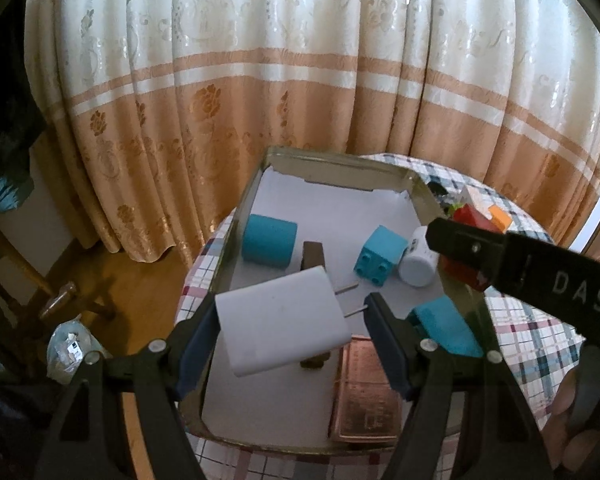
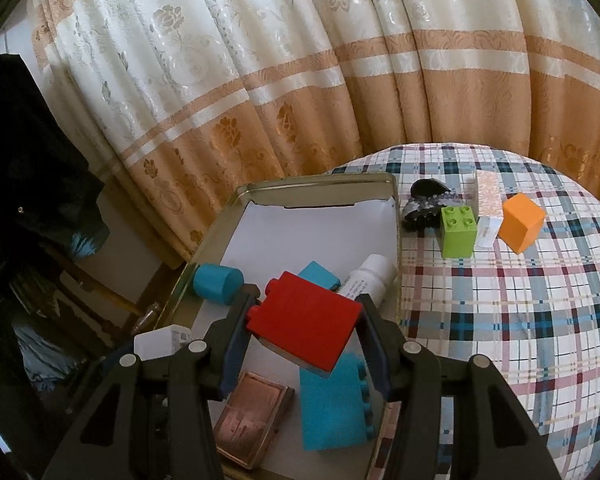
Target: Organize rigid objects
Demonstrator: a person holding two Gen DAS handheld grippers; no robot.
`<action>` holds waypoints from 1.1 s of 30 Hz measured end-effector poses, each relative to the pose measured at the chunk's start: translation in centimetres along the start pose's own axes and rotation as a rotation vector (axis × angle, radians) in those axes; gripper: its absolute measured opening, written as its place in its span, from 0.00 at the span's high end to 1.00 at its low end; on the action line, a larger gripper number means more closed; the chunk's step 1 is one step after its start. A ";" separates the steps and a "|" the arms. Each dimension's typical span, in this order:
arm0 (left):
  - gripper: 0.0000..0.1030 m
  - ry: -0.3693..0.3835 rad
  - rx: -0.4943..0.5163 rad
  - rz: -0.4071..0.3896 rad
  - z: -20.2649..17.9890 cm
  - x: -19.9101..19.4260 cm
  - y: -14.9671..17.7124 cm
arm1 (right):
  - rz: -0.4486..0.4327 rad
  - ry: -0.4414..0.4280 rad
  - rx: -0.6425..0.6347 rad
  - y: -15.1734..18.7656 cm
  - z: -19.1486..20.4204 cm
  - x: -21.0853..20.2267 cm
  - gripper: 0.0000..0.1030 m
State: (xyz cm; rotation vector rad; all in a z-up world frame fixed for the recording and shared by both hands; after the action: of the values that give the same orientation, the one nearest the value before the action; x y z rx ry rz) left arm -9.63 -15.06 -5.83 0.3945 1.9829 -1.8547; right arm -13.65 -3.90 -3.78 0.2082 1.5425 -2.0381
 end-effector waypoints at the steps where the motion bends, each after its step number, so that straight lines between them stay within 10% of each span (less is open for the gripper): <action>1: 0.29 -0.002 0.001 0.004 0.0 0.1 0.1 | 0.004 0.003 -0.004 0.1 0.0 0.3 0.47; 11: 0.29 -0.044 0.031 0.035 0.2 0.9 0.7 | 0.068 -0.040 0.049 1.6 0.4 2.7 0.46; 14: 0.28 -0.055 0.045 0.041 0.0 1.2 0.7 | 0.100 -0.063 0.090 2.1 0.5 3.0 0.32; 19: 0.00 -0.043 0.043 -0.001 -0.4 0.6 -0.8 | 0.043 -0.069 0.140 1.2 -0.3 1.6 0.31; 33: 0.00 -0.082 0.112 -0.049 -2.3 -0.6 -1.6 | -0.113 0.065 0.217 -1.6 -5.8 -3.0 0.27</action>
State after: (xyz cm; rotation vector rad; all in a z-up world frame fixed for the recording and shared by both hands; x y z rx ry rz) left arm -10.03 -12.85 -4.00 0.2991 1.8559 -1.9859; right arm -13.19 2.80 -2.98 0.2787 1.3974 -2.3099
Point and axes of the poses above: each gripper's, at about its wrist camera, not at the fingertips, and x roughly the way its jaws point, z to its left, y to its underside, the point moved 9 cm from there along x, roughly the way its jaws point, and after that the axes turned 15 degrees about -z, right-handed, at the moved point
